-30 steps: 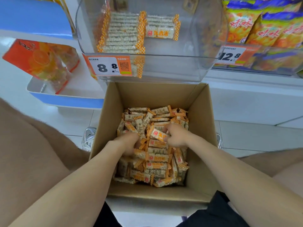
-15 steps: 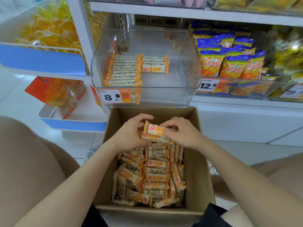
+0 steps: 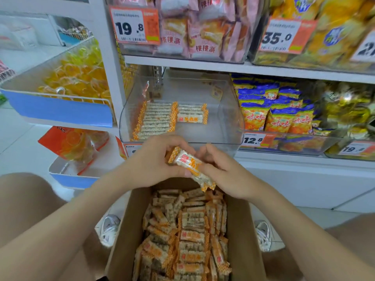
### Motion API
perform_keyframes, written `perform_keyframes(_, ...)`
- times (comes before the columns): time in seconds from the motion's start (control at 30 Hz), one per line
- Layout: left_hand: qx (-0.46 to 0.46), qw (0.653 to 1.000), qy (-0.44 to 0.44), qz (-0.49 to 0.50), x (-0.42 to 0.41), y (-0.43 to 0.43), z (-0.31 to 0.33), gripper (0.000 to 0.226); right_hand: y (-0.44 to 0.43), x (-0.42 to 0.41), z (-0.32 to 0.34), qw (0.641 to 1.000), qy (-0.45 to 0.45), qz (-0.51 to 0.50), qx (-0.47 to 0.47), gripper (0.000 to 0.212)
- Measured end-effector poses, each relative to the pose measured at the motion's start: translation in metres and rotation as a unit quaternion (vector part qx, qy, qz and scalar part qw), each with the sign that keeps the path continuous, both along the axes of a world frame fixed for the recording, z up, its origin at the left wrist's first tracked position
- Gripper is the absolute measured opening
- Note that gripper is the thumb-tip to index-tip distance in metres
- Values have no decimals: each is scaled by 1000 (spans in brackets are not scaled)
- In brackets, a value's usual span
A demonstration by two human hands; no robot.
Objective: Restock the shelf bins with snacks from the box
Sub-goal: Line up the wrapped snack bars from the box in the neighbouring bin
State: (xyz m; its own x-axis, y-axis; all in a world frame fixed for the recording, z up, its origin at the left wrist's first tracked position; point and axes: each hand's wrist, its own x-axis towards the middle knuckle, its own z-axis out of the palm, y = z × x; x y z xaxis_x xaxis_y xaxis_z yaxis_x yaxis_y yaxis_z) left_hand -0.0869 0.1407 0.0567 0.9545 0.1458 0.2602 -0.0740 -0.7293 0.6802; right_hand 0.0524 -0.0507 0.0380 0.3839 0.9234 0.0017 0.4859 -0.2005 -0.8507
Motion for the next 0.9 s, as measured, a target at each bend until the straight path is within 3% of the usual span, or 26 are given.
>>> perform_keyframes(0.13, -25, 997, -32, 65, 16, 20, 10, 73, 18, 10, 24, 991, -65, -92, 67, 30)
perform_keyframes(0.23, 70, 983, -20, 170, 26, 34, -7, 55, 41, 38, 30, 957, -188, -205, 88, 38)
perform_keyframes(0.37, 173, 964, 89, 181, 43, 39, -20, 48, 88, 87, 19, 929, -313, -191, -54, 42)
perform_keyframes(0.57, 244, 929, 190, 203, 60, 33, -21, 48, 139, 130, -2, 893, -377, -78, -231, 48)
perform_keyframes(0.73, 261, 920, 197, 217, 66, 31, -34, 58, 155, 142, -20, 863, -440, -102, -228, 47)
perform_keyframes(0.8, 268, 920, 193, 213, 67, 31, -36, 61, 159, 144, -23, 870, -421, -143, -214, 44)
perform_keyframes(0.9, 270, 921, 193, 206, 67, 32, -35, 64, 166, 145, -25, 906, -324, -194, -193, 45)
